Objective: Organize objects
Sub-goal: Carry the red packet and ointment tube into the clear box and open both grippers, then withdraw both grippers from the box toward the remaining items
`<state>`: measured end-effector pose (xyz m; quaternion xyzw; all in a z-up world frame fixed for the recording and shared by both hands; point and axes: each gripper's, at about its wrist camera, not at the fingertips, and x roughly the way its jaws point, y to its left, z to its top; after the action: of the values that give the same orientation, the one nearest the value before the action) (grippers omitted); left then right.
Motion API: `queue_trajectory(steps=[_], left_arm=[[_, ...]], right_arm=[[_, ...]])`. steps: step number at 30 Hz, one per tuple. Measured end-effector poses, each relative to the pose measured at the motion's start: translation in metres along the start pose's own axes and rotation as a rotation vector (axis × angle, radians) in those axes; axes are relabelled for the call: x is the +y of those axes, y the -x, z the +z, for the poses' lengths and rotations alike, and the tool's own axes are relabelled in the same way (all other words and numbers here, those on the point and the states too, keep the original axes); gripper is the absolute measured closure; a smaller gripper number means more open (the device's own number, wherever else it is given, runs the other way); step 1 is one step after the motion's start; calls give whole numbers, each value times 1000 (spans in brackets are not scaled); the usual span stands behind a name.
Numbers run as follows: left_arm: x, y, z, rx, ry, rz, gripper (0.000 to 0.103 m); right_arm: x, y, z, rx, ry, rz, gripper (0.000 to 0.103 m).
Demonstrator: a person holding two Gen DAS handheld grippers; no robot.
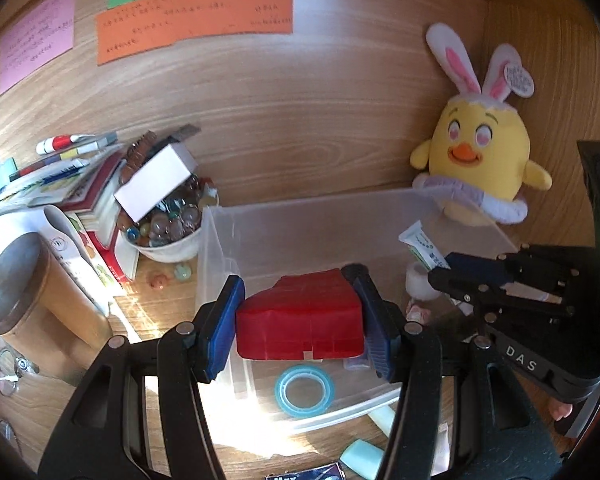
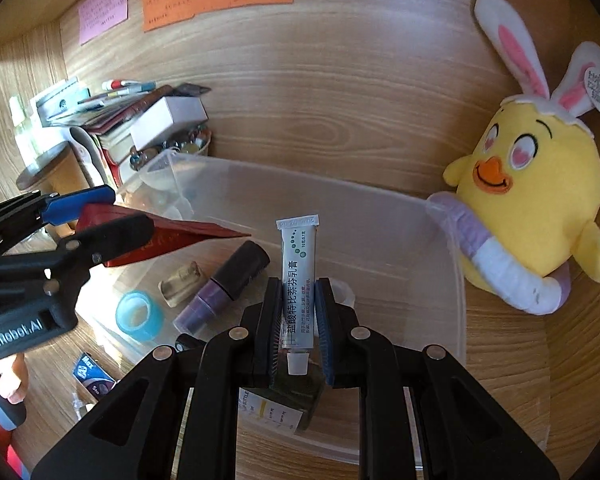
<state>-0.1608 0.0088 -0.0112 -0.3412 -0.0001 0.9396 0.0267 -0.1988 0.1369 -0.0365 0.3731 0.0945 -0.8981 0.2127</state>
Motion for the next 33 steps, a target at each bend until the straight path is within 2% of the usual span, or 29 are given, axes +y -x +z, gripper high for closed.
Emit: queue_trajectory(steps=[8,16,21,26,29,33], left_arm=[[1,-1,-2,38,5,-25,46],[5,10,0,28,27,-37,34],[8,22,1,16,42,-37,25],[7,41,-1,-15,35,-28,15],[4,53,-5,-33,16,-13,10],[1,67,-13,-42,-8,-5,7]], right_arm=[[1,0,-1,-4,2,7,88],[1,7,-1,-4,9,9,86],[0,24,-1,-39,5,4,68],[1,45,-5,-67,13,12,55],[4,57,-10,-87,18,12,50],[8,70,-20,-103,24,15,48]])
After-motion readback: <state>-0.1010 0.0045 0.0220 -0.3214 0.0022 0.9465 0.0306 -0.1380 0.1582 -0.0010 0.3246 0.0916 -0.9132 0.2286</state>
